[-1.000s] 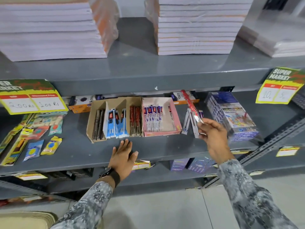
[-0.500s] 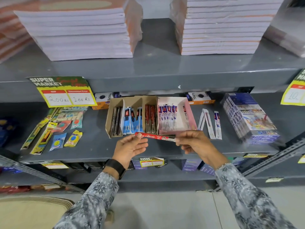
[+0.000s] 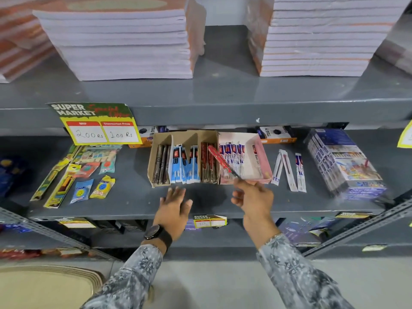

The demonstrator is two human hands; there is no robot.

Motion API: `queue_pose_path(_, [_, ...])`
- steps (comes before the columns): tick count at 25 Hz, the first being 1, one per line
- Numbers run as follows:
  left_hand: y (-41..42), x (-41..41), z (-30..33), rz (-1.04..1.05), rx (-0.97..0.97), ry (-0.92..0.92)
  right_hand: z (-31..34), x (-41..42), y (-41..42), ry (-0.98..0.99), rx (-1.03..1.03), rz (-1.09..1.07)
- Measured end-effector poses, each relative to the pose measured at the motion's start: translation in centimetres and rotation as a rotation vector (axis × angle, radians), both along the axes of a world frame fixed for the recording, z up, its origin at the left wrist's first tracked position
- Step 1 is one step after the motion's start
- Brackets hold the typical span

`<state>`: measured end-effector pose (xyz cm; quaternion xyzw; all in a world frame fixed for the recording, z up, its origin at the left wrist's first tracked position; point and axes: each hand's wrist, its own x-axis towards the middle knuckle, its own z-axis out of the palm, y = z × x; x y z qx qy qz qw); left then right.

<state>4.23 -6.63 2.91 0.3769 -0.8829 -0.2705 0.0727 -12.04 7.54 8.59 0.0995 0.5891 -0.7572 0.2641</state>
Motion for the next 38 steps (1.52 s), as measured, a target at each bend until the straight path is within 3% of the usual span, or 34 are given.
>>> queue_pose_path(2, [0.1,0.6,-1.8,-0.119,-0.113,-0.195,-1.2,1.5,-1.9,-0.178,0.077,0.009])
queue_pose_path(5, [0.2,0.8,-2.3,-0.137,-0.168,-0.234,-2.1,2.7,-4.9,-0.313,0.132,0.025])
queue_pose_path(10, [0.3,0.8,-1.8,-0.146,-0.193,-0.254,-1.5,2.8,-5.9,-0.451,-0.103,0.175])
queue_pose_path(12, [0.8,0.5,-1.9,-0.132,-0.192,-0.238,-2.0,2.2,-3.4,-0.318,-0.010,0.210])
queue_pose_path(14, [2.1,-1.2,-2.0,-0.188,-0.187,-0.236,-2.6,-0.7,1.7,-0.055,0.143,0.167])
queue_pose_path(18, [2.1,-1.0,-1.8,-0.157,-0.230,-0.254,-3.0,-7.4,8.2,0.553,0.752,-0.013])
queue_pose_path(20, [1.3,0.1,-1.7,-0.146,-0.237,-0.311,-3.2,-10.6,9.2,0.655,0.974,-0.022])
queue_pose_path(22, [1.2,0.5,-1.5,-0.153,-0.225,-0.316,-3.8,-13.1,9.9,0.645,1.140,0.129])
queue_pose_path(24, [1.0,0.7,-1.5,-0.155,-0.217,-0.293,-4.4,-13.9,9.9,0.649,1.211,0.213])
queue_pose_path(27, [0.8,0.8,-1.9,-0.157,-0.218,-0.274,-4.5,-13.9,9.3,0.664,1.182,0.157])
queue_pose_path(31, [0.4,0.5,-1.9,-0.145,-0.188,-0.311,-3.8,-13.1,8.8,0.709,0.971,0.012])
queue_pose_path(34, [0.4,-0.4,0.4,-0.021,0.029,-0.126,-2.3,-10.4,7.8,1.035,0.602,-0.031])
queue_pose_path(35, [0.7,-1.0,1.7,0.071,0.214,0.026,-2.0,-9.2,7.4,1.226,0.511,0.022])
queue_pose_path(37, [1.1,-2.5,4.3,0.231,0.786,0.343,-2.2,-7.1,6.5,1.591,0.408,0.208])
queue_pose_path(38, [1.2,-3.1,5.3,0.259,1.001,0.408,-2.5,-6.4,6.2,1.735,0.412,0.278])
